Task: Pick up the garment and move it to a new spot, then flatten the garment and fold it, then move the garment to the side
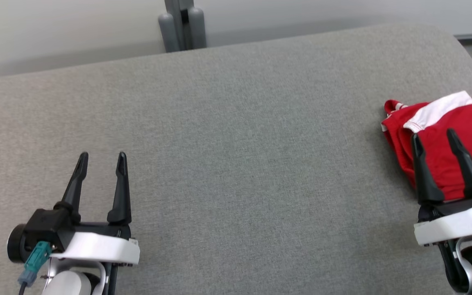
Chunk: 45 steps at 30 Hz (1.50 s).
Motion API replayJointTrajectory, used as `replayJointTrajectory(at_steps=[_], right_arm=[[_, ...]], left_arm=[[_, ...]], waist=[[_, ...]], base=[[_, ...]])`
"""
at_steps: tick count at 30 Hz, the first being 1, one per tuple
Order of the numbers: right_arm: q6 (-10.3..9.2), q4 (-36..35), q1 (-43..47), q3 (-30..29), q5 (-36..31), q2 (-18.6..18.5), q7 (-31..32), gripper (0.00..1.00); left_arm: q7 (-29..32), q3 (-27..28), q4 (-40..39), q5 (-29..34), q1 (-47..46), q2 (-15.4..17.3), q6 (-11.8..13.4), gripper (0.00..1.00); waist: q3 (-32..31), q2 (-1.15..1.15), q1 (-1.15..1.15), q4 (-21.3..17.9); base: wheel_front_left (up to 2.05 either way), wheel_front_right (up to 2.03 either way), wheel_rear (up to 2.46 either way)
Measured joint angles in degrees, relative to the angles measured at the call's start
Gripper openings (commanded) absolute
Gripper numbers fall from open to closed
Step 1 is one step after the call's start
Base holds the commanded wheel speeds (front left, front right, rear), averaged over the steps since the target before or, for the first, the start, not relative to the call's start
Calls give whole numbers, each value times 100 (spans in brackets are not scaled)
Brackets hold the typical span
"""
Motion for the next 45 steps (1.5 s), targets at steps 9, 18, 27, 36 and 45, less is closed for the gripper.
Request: replayJointTrajectory(at_steps=[9,18,27,36,45], right_arm=[[-1,-199,434,-29,-126,225,307,100],[-1,-311,928,-21,-202,421,530,100],[-1,-386,1274,-19,-244,491,665,100],[-1,-453,1384,-44,-297,521,765,100],[-1,-465,1430,-36,-296,538,779,100]], left_arm=[[33,20,-45,-113,472,62,62,100],[60,35,-4,-216,973,154,145,100],[136,-20,33,-224,1195,227,172,100],[202,-31,49,-266,1291,257,197,100],[201,-34,62,-282,1285,254,205,100]], waist=[[-515,0,0,197],[-1005,0,0,301],[-1349,0,0,306],[-1432,0,0,350],[-1405,0,0,393]], base=[[0,0,0],[0,0,0],[0,0,0],[0,0,0],[0,0,0]])
